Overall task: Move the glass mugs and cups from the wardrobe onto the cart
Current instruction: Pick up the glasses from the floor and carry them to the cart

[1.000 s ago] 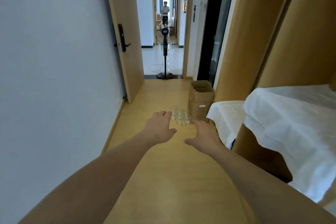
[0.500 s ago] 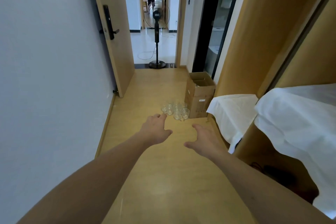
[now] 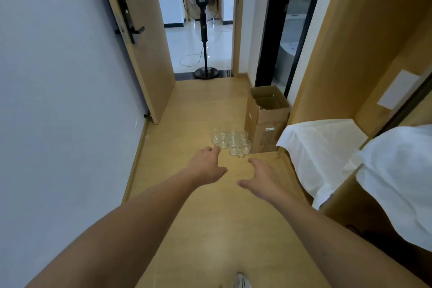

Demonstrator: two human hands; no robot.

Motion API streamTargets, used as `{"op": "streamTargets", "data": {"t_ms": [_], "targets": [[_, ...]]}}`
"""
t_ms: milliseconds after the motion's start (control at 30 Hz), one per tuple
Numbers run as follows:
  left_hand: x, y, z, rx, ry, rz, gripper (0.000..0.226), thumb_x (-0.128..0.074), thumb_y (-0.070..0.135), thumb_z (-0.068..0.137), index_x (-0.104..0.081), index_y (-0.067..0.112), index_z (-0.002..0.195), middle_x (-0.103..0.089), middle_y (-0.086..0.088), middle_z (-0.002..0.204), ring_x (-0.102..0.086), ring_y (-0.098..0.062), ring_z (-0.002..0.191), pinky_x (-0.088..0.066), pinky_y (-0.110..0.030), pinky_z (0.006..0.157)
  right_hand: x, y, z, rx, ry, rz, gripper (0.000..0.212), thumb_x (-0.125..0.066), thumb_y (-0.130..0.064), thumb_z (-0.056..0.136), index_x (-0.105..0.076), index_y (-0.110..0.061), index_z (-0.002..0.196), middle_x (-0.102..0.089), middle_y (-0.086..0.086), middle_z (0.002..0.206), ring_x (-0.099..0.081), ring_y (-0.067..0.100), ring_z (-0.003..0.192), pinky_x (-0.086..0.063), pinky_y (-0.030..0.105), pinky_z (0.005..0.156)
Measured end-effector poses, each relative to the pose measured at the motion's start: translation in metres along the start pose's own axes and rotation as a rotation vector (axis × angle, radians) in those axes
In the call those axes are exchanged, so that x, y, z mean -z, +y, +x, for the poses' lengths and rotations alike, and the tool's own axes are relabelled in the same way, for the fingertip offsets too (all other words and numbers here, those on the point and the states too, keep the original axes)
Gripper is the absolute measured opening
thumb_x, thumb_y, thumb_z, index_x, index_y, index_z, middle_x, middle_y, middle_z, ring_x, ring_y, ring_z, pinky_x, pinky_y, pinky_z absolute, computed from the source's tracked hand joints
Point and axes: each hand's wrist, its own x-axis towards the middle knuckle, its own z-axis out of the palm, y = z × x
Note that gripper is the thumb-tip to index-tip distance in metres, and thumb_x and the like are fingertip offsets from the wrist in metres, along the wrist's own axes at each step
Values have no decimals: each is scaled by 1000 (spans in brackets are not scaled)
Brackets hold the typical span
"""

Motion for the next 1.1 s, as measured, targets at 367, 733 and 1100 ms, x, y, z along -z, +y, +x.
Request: {"op": "streamTargets", "data": {"t_ms": [367, 733, 1100], "targets": [[-6, 7, 124, 20, -107, 25, 73, -64, 48, 92, -37, 15, 151, -45, -12, 149, -39, -32, 139, -38, -44, 113, 16, 20, 128, -54, -63, 14, 86, -79, -51, 80, -41, -21, 151, -46, 2, 152, -43, 24, 139, -42, 38, 109], [-9, -33, 274, -38, -181, -75, 71, -64, 49, 91, -41, 14, 149, -47, -13, 147, -41, -33, 137, -41, -45, 110, -8, 3, 248, -189, -113, -7, 84, -78, -51, 81, -42, -20, 151, -47, 4, 150, -45, 25, 137, -44, 37, 107], [7, -76, 406, 68, -243, -377, 69, -70, 47, 88, -48, 16, 145, -54, -11, 143, -51, -29, 131, -42, -32, 100, -24, -37, 358, -364, -135, -2, 83, -80, -45, 80, -44, -16, 149, -50, 9, 146, -47, 26, 135, -43, 35, 106]]}}
